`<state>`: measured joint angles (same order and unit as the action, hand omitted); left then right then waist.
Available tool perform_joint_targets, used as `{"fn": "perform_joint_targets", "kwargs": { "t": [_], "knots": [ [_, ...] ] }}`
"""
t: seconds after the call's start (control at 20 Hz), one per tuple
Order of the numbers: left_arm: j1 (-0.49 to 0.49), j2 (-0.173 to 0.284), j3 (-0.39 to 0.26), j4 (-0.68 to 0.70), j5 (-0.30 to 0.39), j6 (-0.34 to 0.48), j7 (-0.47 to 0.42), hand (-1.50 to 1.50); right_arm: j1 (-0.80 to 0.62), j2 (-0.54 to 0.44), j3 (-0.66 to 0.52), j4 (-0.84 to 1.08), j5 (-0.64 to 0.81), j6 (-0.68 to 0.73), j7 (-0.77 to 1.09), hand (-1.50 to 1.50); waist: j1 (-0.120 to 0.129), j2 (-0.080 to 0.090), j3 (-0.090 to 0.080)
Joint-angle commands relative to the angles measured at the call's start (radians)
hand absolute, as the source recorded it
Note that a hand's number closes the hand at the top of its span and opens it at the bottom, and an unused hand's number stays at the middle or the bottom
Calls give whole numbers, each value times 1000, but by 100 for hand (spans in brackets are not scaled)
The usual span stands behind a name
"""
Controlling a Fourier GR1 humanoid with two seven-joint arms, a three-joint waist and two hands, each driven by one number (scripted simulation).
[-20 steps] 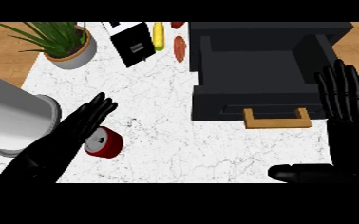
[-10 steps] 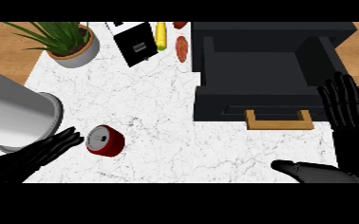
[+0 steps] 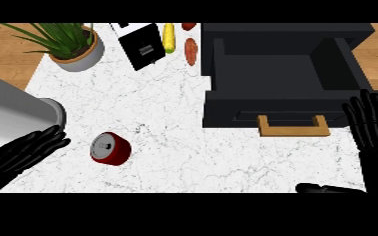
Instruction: Pick up the can, place it into the drawer and close the drawer
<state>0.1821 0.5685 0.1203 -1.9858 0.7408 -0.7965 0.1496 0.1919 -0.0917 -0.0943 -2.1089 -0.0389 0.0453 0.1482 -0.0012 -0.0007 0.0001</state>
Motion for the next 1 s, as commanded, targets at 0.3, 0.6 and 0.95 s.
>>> {"fn": "perform_joint_targets", "kwargs": {
  "t": [0.3,0.6,0.95],
  "knots": [
    [-138,-123,-15,129,-132,-26,51,-150,-12,8,-61,158,-15,49,-150,-150,-3,1,0],
    [-147,-270,-66,168,-310,-30,20,-150,62,23,-54,30,-9,59,-90,-150,-4,0,0],
    [-152,-318,2,312,-453,-117,-113,-150,95,34,-69,69,-11,107,-147,-150,-3,1,0]
  ]
}}
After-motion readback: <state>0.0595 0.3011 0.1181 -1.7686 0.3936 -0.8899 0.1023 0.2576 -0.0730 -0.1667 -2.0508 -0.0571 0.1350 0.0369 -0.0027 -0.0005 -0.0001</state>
